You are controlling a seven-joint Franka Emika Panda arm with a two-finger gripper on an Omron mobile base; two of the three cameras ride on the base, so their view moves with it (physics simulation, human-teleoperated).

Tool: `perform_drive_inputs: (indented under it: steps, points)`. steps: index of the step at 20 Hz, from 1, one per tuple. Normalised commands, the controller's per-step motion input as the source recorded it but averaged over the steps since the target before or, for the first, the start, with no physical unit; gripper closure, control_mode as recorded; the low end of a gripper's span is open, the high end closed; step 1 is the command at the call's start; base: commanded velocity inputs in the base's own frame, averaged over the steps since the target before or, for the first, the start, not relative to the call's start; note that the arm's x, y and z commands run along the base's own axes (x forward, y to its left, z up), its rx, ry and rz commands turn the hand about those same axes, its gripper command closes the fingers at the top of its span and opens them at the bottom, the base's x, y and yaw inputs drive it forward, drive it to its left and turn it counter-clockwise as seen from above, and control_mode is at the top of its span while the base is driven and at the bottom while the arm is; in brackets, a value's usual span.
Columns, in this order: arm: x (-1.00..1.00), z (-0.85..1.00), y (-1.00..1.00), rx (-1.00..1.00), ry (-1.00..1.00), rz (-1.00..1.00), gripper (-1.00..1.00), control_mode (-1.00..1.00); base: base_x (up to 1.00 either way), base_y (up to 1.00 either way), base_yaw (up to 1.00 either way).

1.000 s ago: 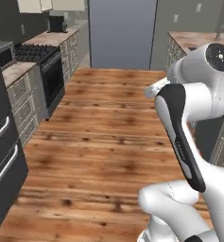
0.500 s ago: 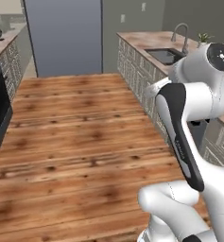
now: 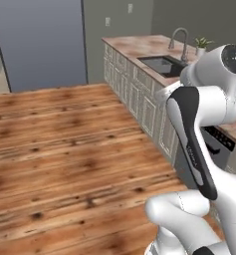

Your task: Move the mayonnaise and condiment bottle from the cabinet to the dining counter.

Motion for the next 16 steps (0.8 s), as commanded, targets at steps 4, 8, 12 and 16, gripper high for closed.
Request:
perform_drive_inputs:
  steps: [4,8,12,16]
  points:
    - [0.0,0.0,0.0,0.0,0.0,0.0,-1.0,1.0,1.0,0.33,-0.02]
    - [0.0,0.0,0.0,0.0,0.0,0.0,-1.0,1.0,1.0,0.41,0.0]
    - [0.0,0.0,0.0,0.0,0.0,0.0,-1.0,1.0,1.0,0.4,0.0]
    - [0.0,0.0,0.0,0.0,0.0,0.0,-1.0,1.0,1.0,0.32,0.02]
